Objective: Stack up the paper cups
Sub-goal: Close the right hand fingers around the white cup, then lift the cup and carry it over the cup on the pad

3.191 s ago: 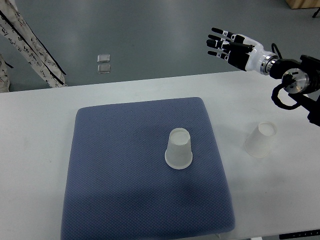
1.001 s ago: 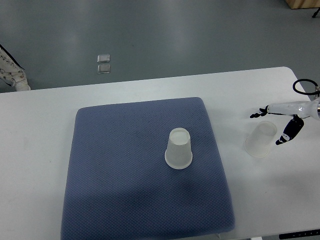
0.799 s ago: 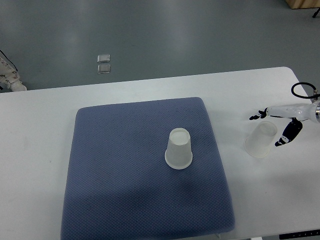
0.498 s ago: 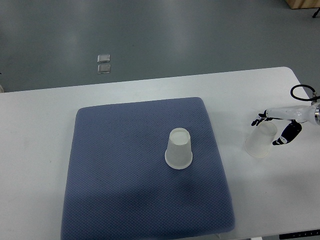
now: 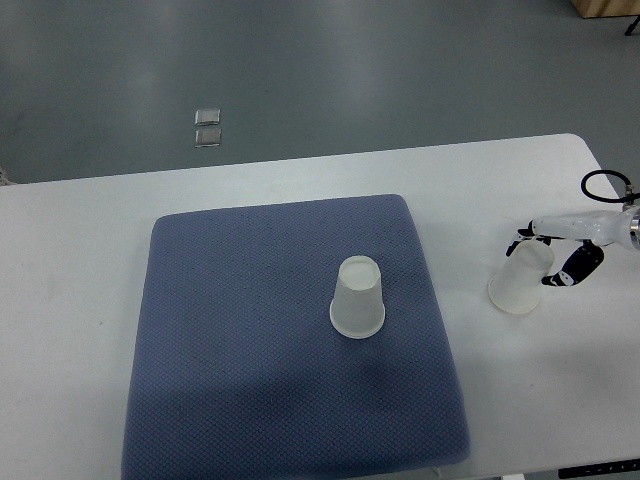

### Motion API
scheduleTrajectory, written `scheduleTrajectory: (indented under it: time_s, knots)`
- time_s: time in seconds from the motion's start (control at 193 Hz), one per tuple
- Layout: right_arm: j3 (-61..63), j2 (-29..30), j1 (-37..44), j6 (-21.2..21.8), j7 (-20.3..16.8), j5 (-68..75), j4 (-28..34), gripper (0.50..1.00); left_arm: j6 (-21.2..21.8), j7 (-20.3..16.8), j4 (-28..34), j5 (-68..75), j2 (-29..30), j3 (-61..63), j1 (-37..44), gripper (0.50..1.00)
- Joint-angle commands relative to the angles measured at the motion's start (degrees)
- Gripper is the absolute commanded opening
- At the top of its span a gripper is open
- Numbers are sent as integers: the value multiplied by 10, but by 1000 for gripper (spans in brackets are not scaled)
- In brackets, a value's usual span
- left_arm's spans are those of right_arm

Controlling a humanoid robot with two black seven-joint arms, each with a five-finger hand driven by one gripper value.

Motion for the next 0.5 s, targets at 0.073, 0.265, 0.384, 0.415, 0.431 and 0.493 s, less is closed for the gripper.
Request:
scheduleTrajectory:
  time_s: [0.073, 0.265, 0.384, 0.415, 0.431, 0.493]
  knots:
    - [7, -2, 18, 6, 13, 3, 0, 695, 0, 0, 0, 0, 0, 0, -1, 1000]
    - [8, -1, 70, 11, 38, 6, 1, 699, 0, 0, 0, 0, 0, 0, 0, 1000]
    - [8, 0, 128, 54, 57, 8, 7, 699, 0, 0, 0, 0, 0, 0, 0, 1000]
    - [8, 1, 144, 73, 59, 8, 9, 699, 0, 0, 0, 0, 0, 0, 0, 1000]
    - [8, 4, 155, 84, 63, 8, 10, 699, 0, 0, 0, 0, 0, 0, 0, 1000]
    - [9, 15, 178, 109, 70, 9, 15, 699, 0, 0, 0, 0, 0, 0, 0, 1000]
